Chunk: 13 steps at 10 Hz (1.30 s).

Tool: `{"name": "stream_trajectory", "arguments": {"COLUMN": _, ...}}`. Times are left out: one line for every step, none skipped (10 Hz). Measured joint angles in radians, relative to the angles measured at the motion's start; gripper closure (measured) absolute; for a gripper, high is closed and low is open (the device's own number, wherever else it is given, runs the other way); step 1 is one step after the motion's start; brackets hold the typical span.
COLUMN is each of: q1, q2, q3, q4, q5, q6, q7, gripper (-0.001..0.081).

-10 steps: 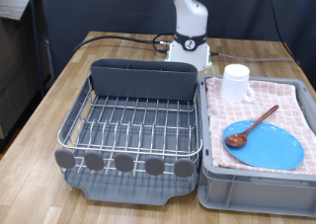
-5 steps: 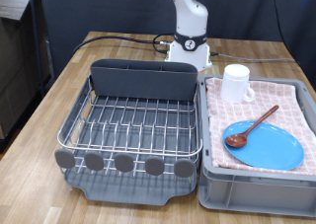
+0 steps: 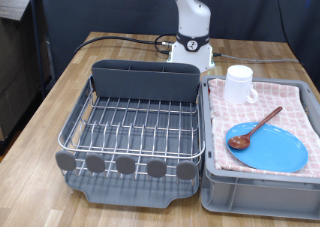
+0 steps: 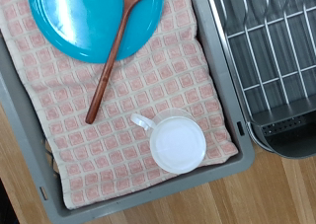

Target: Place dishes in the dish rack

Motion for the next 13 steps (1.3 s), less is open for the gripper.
{"name": "stream_trajectory", "arguments": {"q1": 0.0, "q2": 0.012, "q3": 0.017, "q4": 0.004, "q5": -0.007, "q6": 0.008, "q7": 0.022, "gripper": 0.0003}}
{"name": "stream_trajectory", "arguments": {"q1": 0.0, "q2": 0.027, "q3": 0.029, "q4": 0.004, "q5": -0.01, "q6": 0.027, "q7": 0.026, "gripper": 0.0003}}
{"name": "stream_trajectory", "arguments": {"q1": 0.001, "q2": 0.047, "q3": 0.038, "q4": -0.002, "q5": -0.012, "q6": 0.063, "q7": 0.026, "gripper": 0.0003}}
{"name": "stream_trajectory", "arguments": {"q1": 0.001, "q2": 0.069, "q3": 0.045, "q4": -0.017, "q5": -0.017, "q6": 0.113, "q7": 0.026, "gripper": 0.0003}}
{"name": "stream_trajectory", "arguments": {"q1": 0.0, "q2": 0.091, "q3": 0.05, "q4": -0.039, "q5": -0.027, "q6": 0.171, "q7": 0.039, "gripper": 0.0003}}
{"name": "stream_trajectory", "arguments": {"q1": 0.0, "q2": 0.112, "q3": 0.056, "q4": -0.067, "q5": -0.044, "q6": 0.239, "q7": 0.07, "gripper": 0.0003}}
{"name": "stream_trajectory", "arguments": {"q1": 0.0, "q2": 0.132, "q3": 0.063, "q4": -0.096, "q5": -0.064, "q6": 0.304, "q7": 0.102, "gripper": 0.0003}}
{"name": "stream_trajectory", "arguments": {"q1": 0.0, "q2": 0.153, "q3": 0.07, "q4": -0.121, "q5": -0.074, "q6": 0.355, "q7": 0.136, "gripper": 0.0003}}
{"name": "stream_trajectory", "arguments": {"q1": 0.0, "q2": 0.176, "q3": 0.079, "q4": -0.142, "q5": -0.079, "q6": 0.403, "q7": 0.166, "gripper": 0.0003}}
{"name": "stream_trajectory", "arguments": {"q1": 0.002, "q2": 0.203, "q3": 0.087, "q4": -0.159, "q5": -0.078, "q6": 0.449, "q7": 0.177, "gripper": 0.0003}}
{"name": "stream_trajectory", "arguments": {"q1": 0.003, "q2": 0.23, "q3": 0.091, "q4": -0.162, "q5": -0.078, "q6": 0.486, "q7": 0.182, "gripper": 0.0003}}
{"name": "stream_trajectory", "arguments": {"q1": 0.003, "q2": 0.229, "q3": 0.09, "q4": -0.16, "q5": -0.078, "q6": 0.481, "q7": 0.182, "gripper": 0.0003}}
{"name": "stream_trajectory", "arguments": {"q1": 0.002, "q2": 0.228, "q3": 0.09, "q4": -0.159, "q5": -0.095, "q6": 0.48, "q7": 0.182, "gripper": 0.0003}}
